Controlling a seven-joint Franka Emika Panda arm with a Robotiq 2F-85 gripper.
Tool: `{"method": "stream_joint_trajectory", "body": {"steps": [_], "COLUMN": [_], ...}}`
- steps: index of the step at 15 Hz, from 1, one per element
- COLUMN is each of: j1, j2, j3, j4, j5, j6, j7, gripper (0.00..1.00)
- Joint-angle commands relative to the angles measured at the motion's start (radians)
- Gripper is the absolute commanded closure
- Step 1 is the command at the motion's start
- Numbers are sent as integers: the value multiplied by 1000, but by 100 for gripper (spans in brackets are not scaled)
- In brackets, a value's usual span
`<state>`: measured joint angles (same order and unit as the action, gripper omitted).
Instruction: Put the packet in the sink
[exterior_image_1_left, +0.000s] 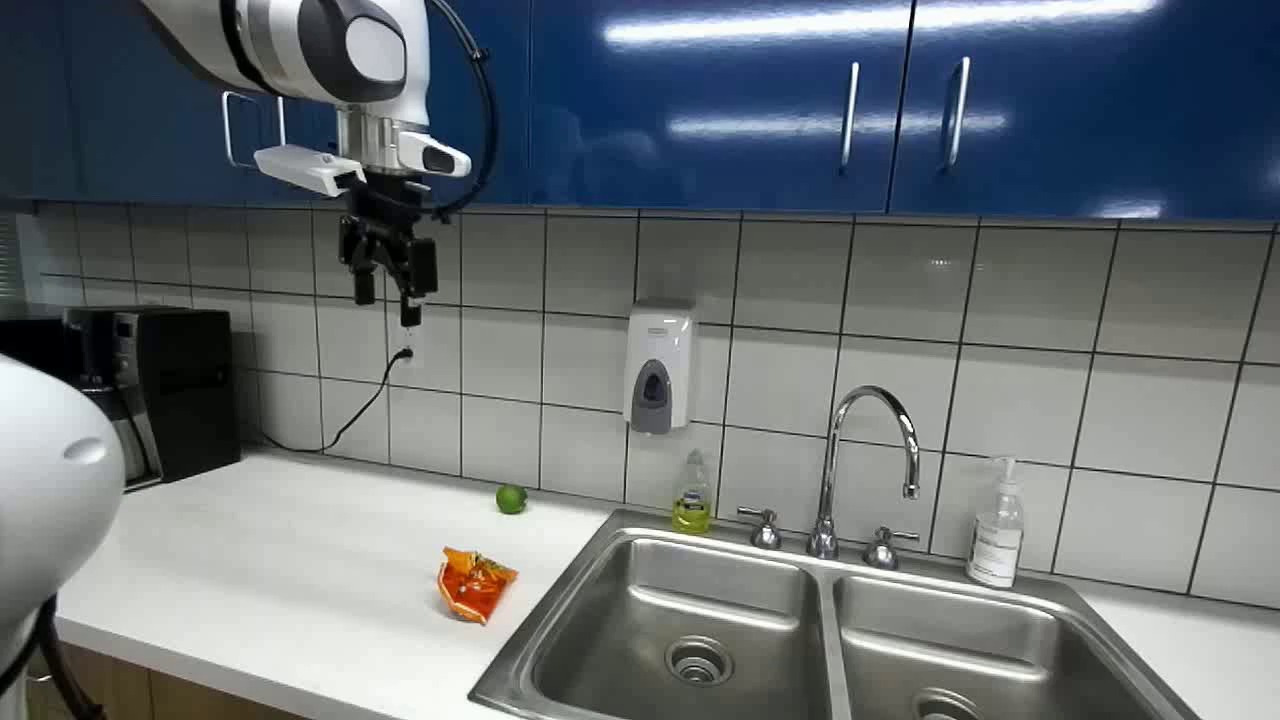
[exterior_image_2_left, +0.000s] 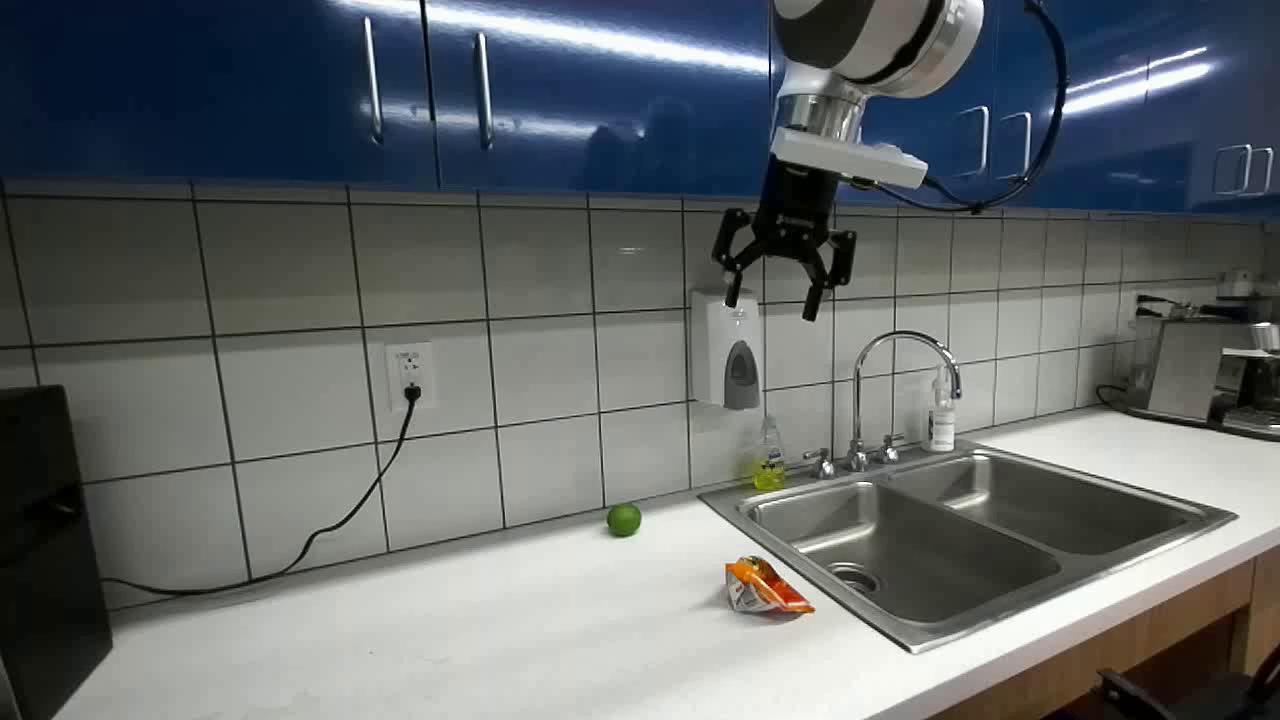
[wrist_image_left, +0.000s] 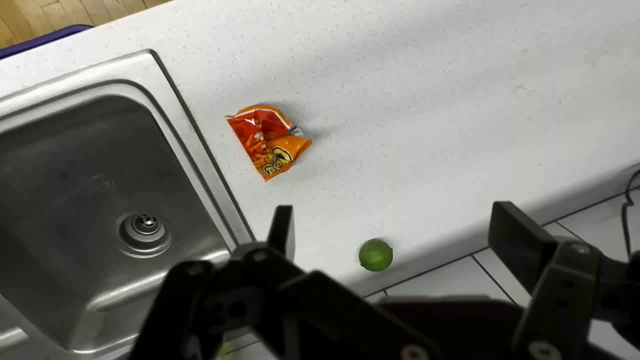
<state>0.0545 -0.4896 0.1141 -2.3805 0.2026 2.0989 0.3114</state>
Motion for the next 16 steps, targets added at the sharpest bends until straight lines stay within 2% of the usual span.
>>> {"method": "stream_joint_trajectory", "body": {"steps": [1, 5, 16], "j1": [-2, 23, -31], "j2": [0, -1, 66], "j3": [2, -26, -64], "j4": [1, -4, -83], "j5": [1, 32, -27], "j6": [-2, -50, -21], "j7": [-1, -87, -94], "gripper": [0, 0, 0]}}
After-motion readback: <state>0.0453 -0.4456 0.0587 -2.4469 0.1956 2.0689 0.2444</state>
